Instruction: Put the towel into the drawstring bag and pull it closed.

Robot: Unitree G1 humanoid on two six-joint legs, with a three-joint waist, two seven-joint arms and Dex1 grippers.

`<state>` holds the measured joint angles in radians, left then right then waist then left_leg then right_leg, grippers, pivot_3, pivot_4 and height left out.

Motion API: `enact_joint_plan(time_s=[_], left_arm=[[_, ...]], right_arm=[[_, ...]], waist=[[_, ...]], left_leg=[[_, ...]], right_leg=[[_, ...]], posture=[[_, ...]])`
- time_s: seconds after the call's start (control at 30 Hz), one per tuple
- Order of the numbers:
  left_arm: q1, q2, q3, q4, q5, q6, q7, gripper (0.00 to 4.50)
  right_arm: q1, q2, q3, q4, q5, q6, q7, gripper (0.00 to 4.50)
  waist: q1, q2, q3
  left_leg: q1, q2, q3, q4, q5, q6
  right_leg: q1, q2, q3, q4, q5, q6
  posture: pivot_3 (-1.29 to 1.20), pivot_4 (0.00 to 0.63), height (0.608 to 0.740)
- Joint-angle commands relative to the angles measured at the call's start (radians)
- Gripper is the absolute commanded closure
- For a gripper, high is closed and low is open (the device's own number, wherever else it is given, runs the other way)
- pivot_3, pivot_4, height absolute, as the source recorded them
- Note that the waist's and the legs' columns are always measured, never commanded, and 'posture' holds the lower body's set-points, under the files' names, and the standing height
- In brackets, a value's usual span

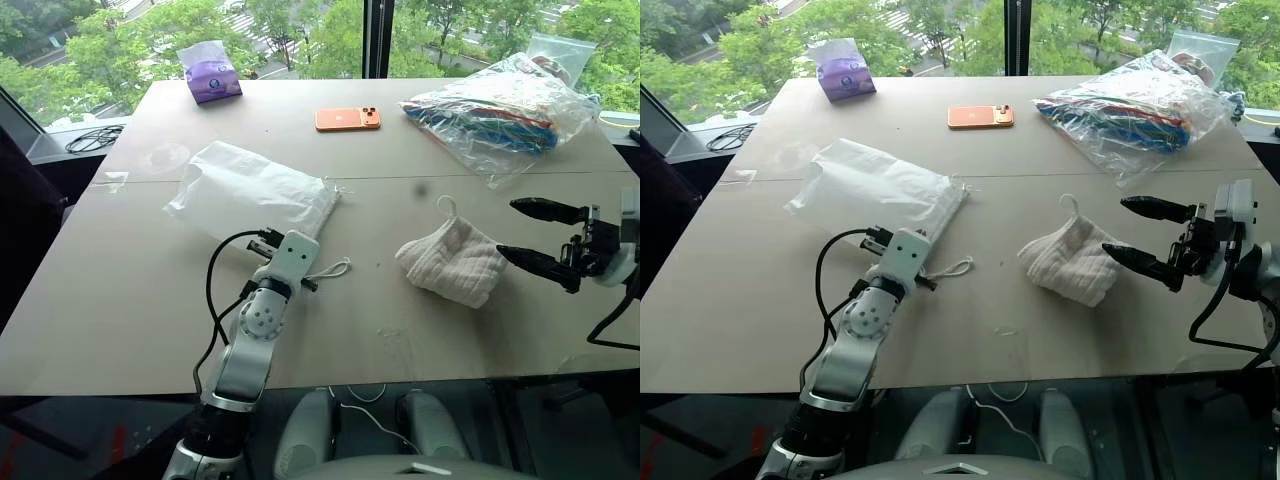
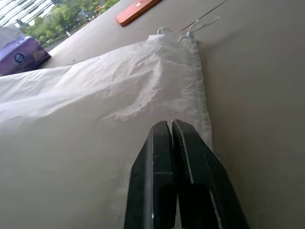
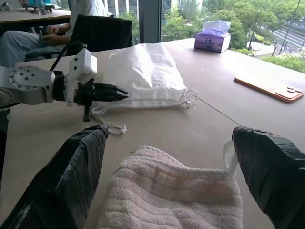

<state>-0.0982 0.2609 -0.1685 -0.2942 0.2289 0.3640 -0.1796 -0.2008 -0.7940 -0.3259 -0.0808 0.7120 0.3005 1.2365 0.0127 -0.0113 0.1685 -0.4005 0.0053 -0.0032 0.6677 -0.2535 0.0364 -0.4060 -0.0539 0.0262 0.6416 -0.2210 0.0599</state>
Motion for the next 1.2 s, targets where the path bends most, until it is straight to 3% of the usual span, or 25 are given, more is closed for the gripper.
enact_joint_plan(time_s=[0.03, 0.1, 0.13, 0.2, 0.27, 0.83, 1.2], left_arm=[[-0.015, 0.019, -0.015, -0.043, 0.050, -0.015, 0.007, 2.80], [-0.022, 0.026, -0.024, -0.021, 0.088, -0.025, 0.028, 2.05], [-0.025, 0.026, -0.026, -0.013, 0.100, -0.027, 0.038, 1.36], [-0.041, 0.022, -0.033, 0.014, 0.142, -0.011, 0.070, 0.99], [-0.053, 0.020, -0.041, 0.038, 0.179, -0.005, 0.096, 0.03], [-0.061, -0.003, -0.036, 0.126, 0.309, 0.011, 0.205, 0.03], [-0.052, -0.011, -0.008, 0.153, 0.312, 0.036, 0.224, 0.03]], right_arm=[[-0.010, 0.001, -0.025, -0.028, 0.007, -0.019, -0.005, 0.00], [-0.007, 0.002, -0.029, -0.032, 0.008, -0.017, -0.009, 0.00], [-0.004, 0.003, -0.030, -0.035, 0.008, -0.017, -0.010, 0.00], [0.000, 0.002, -0.033, -0.038, 0.008, -0.016, -0.012, 0.00], [0.002, 0.000, -0.036, -0.041, 0.009, -0.015, -0.014, 0.00], [0.022, 0.000, -0.048, -0.050, 0.012, -0.018, -0.028, 0.00], [0.016, 0.002, -0.051, -0.042, 0.012, -0.022, -0.030, 0.00]], waist=[[0.000, 0.000, 0.000], [0.001, 0.000, 0.000], [0.001, 0.000, 0.000], [0.001, 0.000, 0.000], [0.001, 0.000, 0.000], [-0.001, 0.000, 0.000], [-0.003, 0.001, 0.000]], left_leg=[[0.000, 0.000, 0.000, 0.000, 0.000, 0.000], [0.000, 0.000, 0.000, 0.000, 0.000, 0.000], [0.000, 0.000, 0.000, 0.000, 0.000, 0.000], [0.000, 0.000, 0.000, 0.000, 0.000, 0.000], [0.000, 0.000, 0.000, 0.000, 0.000, 0.000], [0.001, 0.000, 0.000, 0.000, 0.000, 0.000], [0.001, 0.000, 0.000, 0.000, 0.000, 0.000]], right_leg=[[0.000, 0.000, 0.000, 0.000, 0.000, 0.000], [0.000, 0.000, 0.000, 0.000, 0.000, 0.000], [0.000, 0.001, 0.000, 0.000, 0.000, 0.000], [0.000, 0.000, 0.000, 0.000, 0.000, 0.000], [0.000, 0.000, 0.000, 0.000, 0.000, 0.000], [0.000, 0.001, 0.000, 0.001, 0.000, 0.000], [0.000, 0.001, 0.000, 0.001, 0.000, 0.000]], posture=[[0.00, 0.150, 0.740], [0.00, 0.150, 0.740], [0.00, 0.150, 0.740], [0.00, 0.150, 0.740], [0.00, 0.150, 0.740], [0.00, 0.150, 0.740], [0.00, 0.150, 0.740]])
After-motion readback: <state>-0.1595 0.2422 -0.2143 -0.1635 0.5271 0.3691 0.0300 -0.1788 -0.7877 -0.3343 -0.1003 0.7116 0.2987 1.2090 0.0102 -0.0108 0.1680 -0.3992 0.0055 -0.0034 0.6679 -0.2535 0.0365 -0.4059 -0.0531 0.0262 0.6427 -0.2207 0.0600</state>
